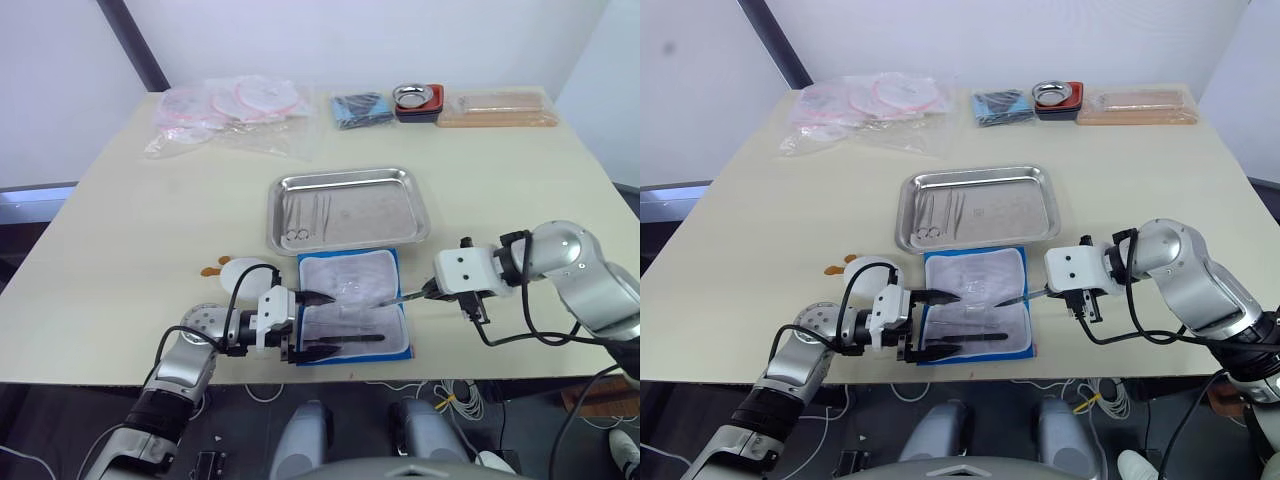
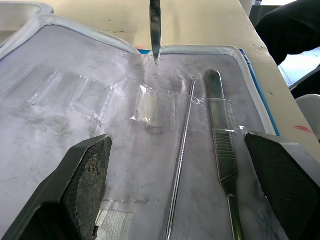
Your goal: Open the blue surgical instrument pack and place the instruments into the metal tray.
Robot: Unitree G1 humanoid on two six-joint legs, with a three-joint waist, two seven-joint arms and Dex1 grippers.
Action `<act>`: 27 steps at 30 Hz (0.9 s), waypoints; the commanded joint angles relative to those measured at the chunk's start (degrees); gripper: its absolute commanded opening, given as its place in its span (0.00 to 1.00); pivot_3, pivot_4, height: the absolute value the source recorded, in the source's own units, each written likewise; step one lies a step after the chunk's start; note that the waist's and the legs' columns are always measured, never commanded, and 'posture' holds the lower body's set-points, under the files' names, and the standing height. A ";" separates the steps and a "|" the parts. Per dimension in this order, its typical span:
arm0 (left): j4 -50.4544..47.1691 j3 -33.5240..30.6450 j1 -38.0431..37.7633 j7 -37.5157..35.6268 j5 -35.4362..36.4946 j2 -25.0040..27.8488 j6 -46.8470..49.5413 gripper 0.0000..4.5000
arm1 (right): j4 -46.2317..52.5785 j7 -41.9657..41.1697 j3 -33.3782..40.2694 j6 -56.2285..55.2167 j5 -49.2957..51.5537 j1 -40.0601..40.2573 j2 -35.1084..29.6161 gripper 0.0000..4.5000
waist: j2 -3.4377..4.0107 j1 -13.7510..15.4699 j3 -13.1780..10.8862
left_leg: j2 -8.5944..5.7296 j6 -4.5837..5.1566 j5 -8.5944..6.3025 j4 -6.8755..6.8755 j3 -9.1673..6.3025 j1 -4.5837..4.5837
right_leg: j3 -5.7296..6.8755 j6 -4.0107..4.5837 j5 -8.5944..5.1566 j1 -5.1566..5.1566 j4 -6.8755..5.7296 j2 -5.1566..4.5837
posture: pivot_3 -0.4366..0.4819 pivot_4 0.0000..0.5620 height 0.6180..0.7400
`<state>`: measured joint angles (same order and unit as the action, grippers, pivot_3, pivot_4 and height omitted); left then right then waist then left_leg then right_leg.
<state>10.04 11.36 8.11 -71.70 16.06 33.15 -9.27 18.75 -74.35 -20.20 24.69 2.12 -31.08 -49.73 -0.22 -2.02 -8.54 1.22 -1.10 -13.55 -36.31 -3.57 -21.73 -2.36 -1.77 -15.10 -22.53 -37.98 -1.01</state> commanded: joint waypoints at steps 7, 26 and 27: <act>3.98 1.71 -2.55 1.34 -2.72 -0.29 4.44 1.00 | -4.53 11.72 5.85 9.31 4.39 -6.05 11.34 0.02 | 0.06 -0.06 -0.01 | 0.01 0.00 0.00 0.00 0.00 0.00 | 0.00 0.00 0.00 -0.01 -0.02 0.02 | 0.48 0.27 1.00; 2.06 1.21 -3.41 3.00 -3.11 -0.43 5.15 1.00 | -27.18 41.32 5.31 19.35 -0.70 -18.33 37.71 0.02 | 0.20 -0.22 -0.09 | -0.02 0.01 0.00 0.03 -0.02 -0.07 | -0.02 -0.16 0.13 -0.09 -0.04 0.01 | 0.48 0.27 1.00; 1.89 1.16 -3.55 3.20 -3.03 -0.45 5.35 1.00 | -29.02 43.26 6.33 20.00 -0.37 -18.92 39.51 0.02 | 0.23 -0.28 -0.10 | -0.01 0.01 0.00 0.03 0.01 -0.05 | -0.05 -0.16 0.13 -0.08 -0.04 0.02 | 0.48 0.27 1.00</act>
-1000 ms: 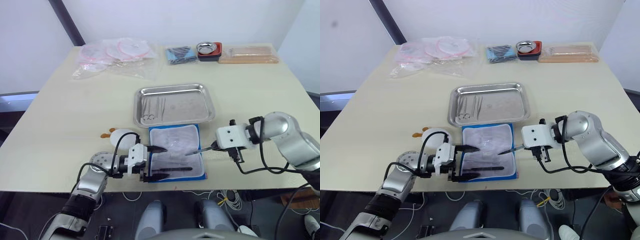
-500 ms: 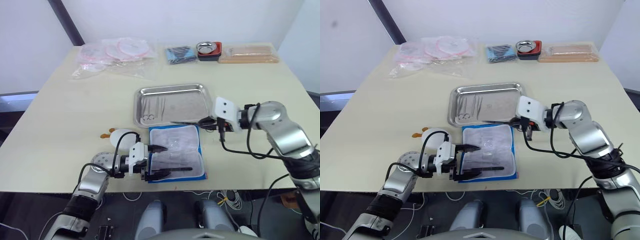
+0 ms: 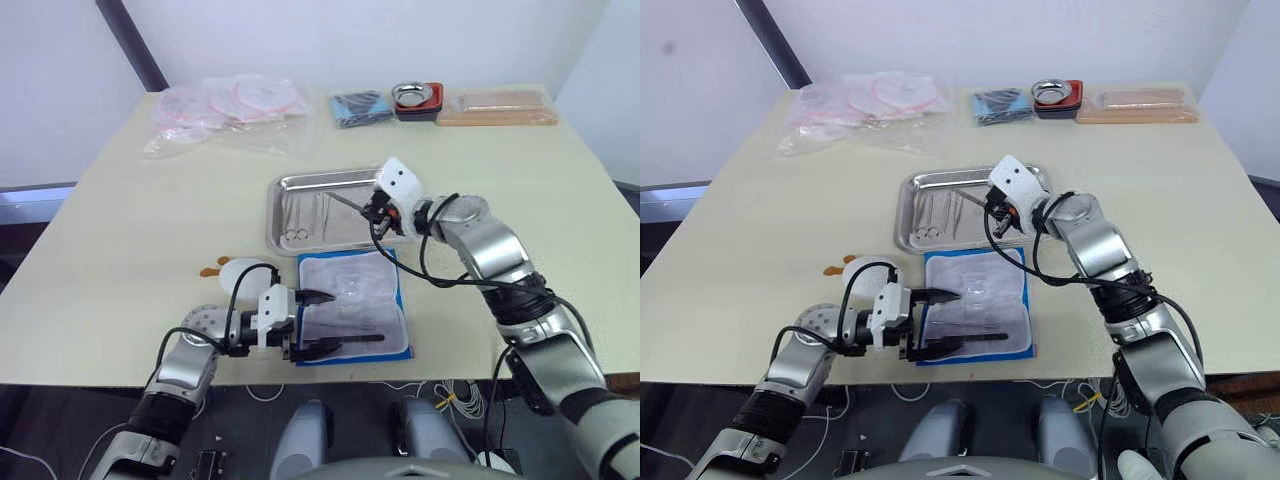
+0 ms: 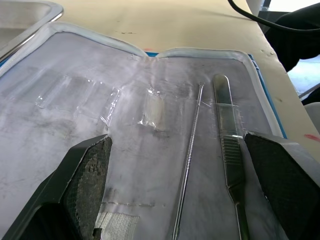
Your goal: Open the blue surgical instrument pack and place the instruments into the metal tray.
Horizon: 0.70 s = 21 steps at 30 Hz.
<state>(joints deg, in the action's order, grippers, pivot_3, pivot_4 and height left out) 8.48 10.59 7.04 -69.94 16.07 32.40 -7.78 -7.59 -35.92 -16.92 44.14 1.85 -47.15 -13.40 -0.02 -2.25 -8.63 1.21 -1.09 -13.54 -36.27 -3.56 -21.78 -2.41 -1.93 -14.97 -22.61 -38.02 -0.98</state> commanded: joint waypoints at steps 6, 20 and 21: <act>3.07 1.85 -2.68 1.78 -2.93 0.29 4.33 1.00 | -5.66 7.70 4.66 1.42 0.54 -3.93 5.77 0.02 | 0.05 -0.01 -0.03 | -0.02 0.00 0.00 0.01 0.00 -0.06 | -0.01 -0.01 0.00 -0.01 0.04 -0.02 | 0.48 0.27 1.00; 1.28 0.63 -4.25 2.90 -1.81 -0.29 6.45 1.00 | -23.48 20.42 8.20 -1.66 -0.63 -7.00 16.98 0.02 | 0.12 -0.19 -0.06 | 0.01 0.01 0.00 0.02 0.04 -0.15 | -0.05 0.05 0.05 -0.15 0.03 0.02 | 0.48 0.27 1.00; 1.08 0.60 -4.41 2.94 -1.78 -0.26 6.54 1.00 | -23.61 20.49 8.36 -1.56 -0.40 -6.97 17.26 0.02 | 0.12 -0.22 -0.06 | 0.01 0.01 0.00 0.02 0.07 -0.14 | -0.08 0.05 0.05 -0.15 0.03 0.01 | 0.48 0.27 1.00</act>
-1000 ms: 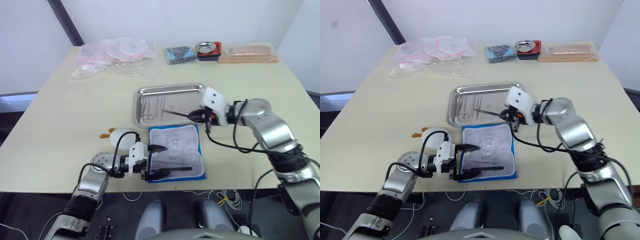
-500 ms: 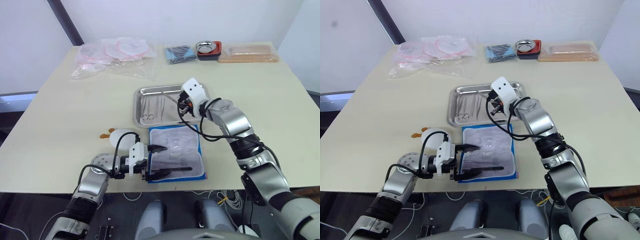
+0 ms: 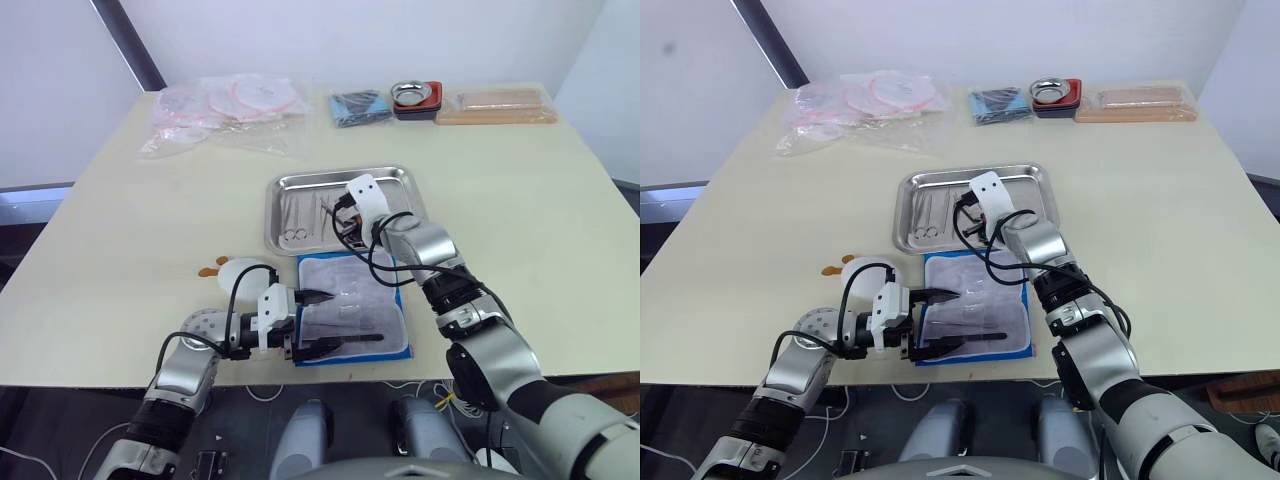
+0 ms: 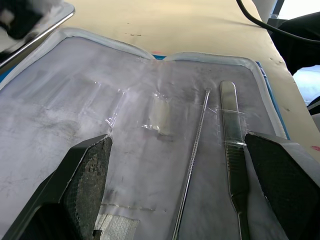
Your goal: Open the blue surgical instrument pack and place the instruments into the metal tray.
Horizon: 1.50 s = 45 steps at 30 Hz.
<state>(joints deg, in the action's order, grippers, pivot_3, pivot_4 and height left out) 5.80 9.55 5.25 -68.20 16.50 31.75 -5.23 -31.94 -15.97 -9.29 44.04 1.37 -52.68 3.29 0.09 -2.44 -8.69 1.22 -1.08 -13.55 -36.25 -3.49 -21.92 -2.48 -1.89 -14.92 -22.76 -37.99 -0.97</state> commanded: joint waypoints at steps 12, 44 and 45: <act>2.93 1.67 -3.53 1.89 -2.23 0.34 4.09 1.00 | -1.37 0.11 2.28 -2.01 1.23 -2.43 1.49 0.10 | 0.02 -0.18 -0.01 | 0.04 0.00 0.00 0.10 0.01 0.07 | -0.01 0.01 -0.01 -0.01 0.00 0.05 | 0.48 0.27 1.00; 3.64 2.54 -3.71 0.31 -2.42 0.19 0.18 1.00 | 45.21 -40.89 8.25 -24.59 20.44 34.18 -30.47 0.99 | 0.01 0.09 -0.26 | 0.02 0.00 -0.01 0.22 0.05 0.01 | -0.03 0.14 -0.15 -0.02 0.19 0.01 | 0.48 0.27 1.00; 3.62 2.58 -3.76 0.33 -2.51 0.20 0.10 1.00 | 45.73 -43.01 9.18 -25.32 21.90 34.99 -31.93 0.99 | 0.02 0.05 -0.27 | 0.02 0.00 -0.01 0.23 0.05 0.02 | -0.03 0.06 -0.11 -0.02 0.20 0.02 | 0.48 0.27 1.00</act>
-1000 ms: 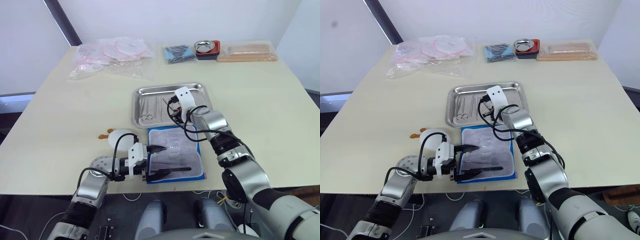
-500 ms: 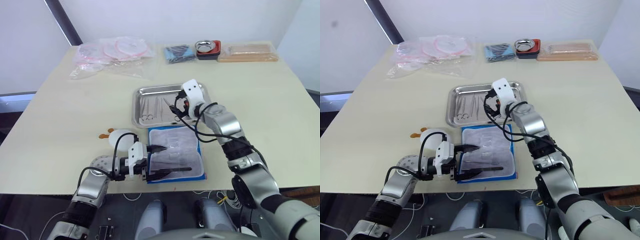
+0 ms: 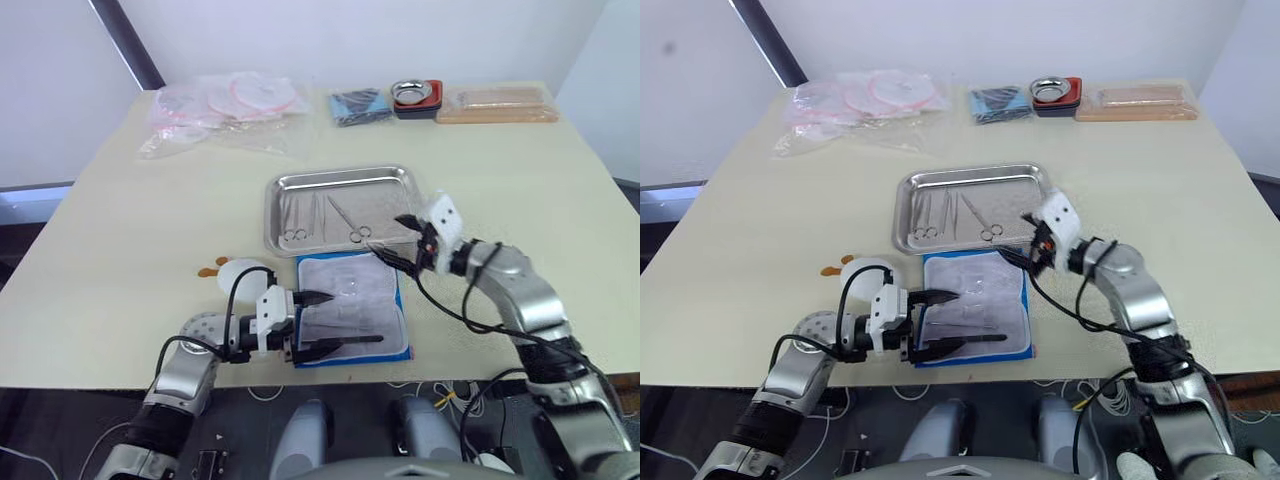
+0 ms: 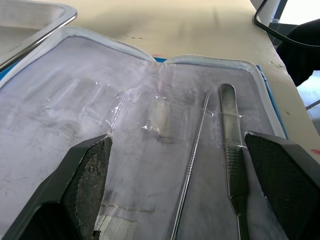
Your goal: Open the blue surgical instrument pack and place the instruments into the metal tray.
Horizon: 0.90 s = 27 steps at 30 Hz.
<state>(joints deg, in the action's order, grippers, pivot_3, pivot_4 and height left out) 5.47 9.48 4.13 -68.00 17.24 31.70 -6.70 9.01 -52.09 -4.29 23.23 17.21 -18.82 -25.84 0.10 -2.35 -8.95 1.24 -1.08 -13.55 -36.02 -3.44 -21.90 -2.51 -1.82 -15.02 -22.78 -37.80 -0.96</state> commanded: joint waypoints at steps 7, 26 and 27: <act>4.47 3.36 -2.38 -0.49 -4.03 0.66 1.06 1.00 | 7.12 -19.32 10.10 -2.03 15.84 5.14 -14.68 0.99 | -0.04 -0.03 -0.16 | 0.00 0.00 0.00 -0.02 0.04 0.04 | -0.02 0.09 -0.05 0.02 0.02 -0.01 | 0.48 0.27 1.00; 7.76 3.30 -1.14 -1.78 -5.05 2.09 -1.34 1.00 | 8.59 -28.93 18.05 -3.55 21.95 11.31 -25.92 0.99 | -0.18 0.17 -0.27 | 0.02 -0.01 0.00 -0.01 0.04 0.08 | 0.00 0.09 -0.06 0.03 0.02 0.02 | 0.48 0.27 1.00; 7.90 3.24 -1.00 -1.84 -5.05 2.16 -1.34 1.00 | 8.75 -28.55 17.21 -3.64 21.77 10.91 -25.30 0.99 | -0.18 0.13 -0.27 | 0.02 -0.01 0.00 -0.01 0.05 0.07 | 0.00 0.09 -0.05 0.03 0.02 0.02 | 0.48 0.27 1.00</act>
<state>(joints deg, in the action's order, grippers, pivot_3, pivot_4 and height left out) 7.48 10.60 5.54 -69.68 15.99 32.47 -9.67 16.94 -80.80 13.44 20.75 38.88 -6.99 -51.55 -0.08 -2.22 -9.22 1.26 -1.09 -13.56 -36.02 -3.39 -21.83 -2.51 -1.73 -15.08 -22.75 -37.77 -0.94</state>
